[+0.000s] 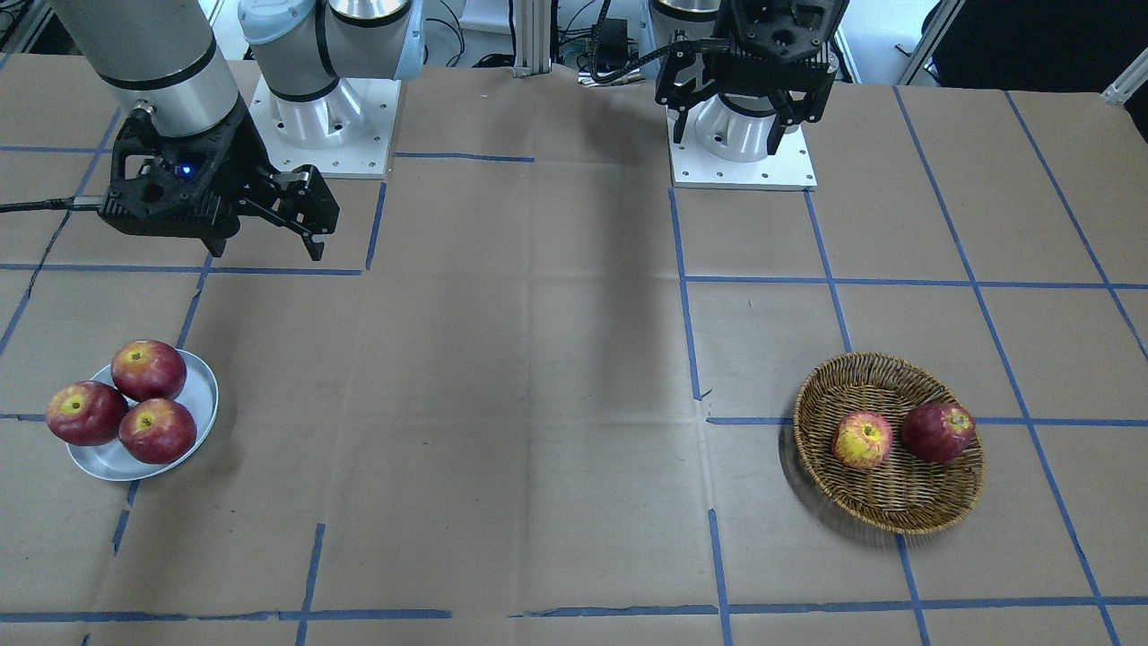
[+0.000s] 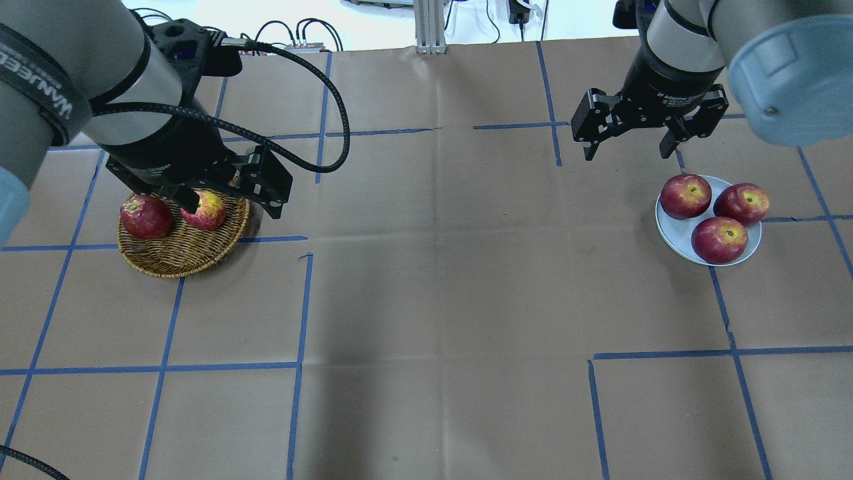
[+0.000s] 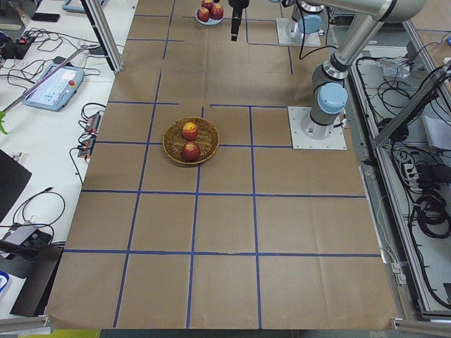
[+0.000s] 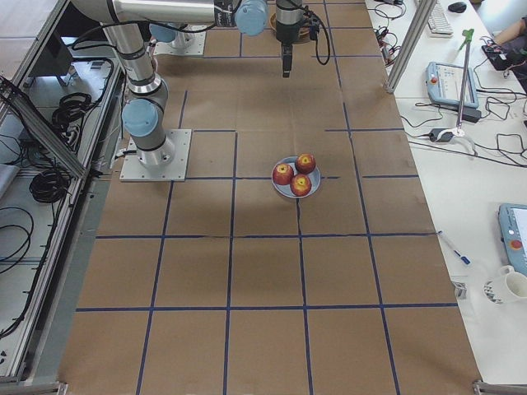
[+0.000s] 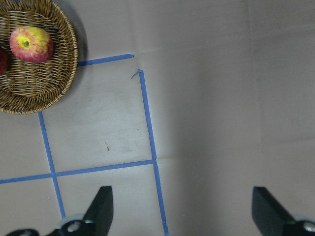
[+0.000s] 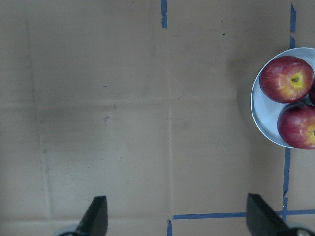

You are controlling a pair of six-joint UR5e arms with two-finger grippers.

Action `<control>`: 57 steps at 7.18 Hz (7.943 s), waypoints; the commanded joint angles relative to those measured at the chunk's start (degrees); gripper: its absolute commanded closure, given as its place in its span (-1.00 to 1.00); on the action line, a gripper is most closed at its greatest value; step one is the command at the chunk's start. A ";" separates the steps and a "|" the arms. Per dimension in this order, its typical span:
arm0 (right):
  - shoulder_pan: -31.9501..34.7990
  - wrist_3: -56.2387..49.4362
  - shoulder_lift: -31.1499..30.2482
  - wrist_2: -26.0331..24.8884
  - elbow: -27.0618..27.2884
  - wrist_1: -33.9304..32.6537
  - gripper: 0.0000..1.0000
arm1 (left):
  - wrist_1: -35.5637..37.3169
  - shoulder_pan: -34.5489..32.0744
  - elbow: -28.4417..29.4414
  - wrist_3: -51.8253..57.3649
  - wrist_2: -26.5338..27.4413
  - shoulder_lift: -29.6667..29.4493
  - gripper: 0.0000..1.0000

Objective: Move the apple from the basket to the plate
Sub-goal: 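Lower the left gripper onto the yellow-red apple and close on it, then lift the apple with the left gripper and carry it toward the table center, then set the apple down mid-table, open the left gripper and withdraw, then reach the right gripper to the apple mid-table and grasp it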

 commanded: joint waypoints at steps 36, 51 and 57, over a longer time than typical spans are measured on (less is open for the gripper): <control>0.00 -0.09 0.00 0.00 0.14 0.13 -1.00 | 36.68 -20.50 6.95 -24.00 2.15 -46.38 -0.98; 13.41 13.05 9.37 -0.70 -5.38 -5.91 -1.00 | 0.91 1.47 5.37 -0.88 1.98 -6.21 -0.99; 23.38 25.75 22.93 -2.29 -4.54 -19.62 -0.98 | -0.23 1.47 5.28 -0.97 2.15 -5.51 -0.99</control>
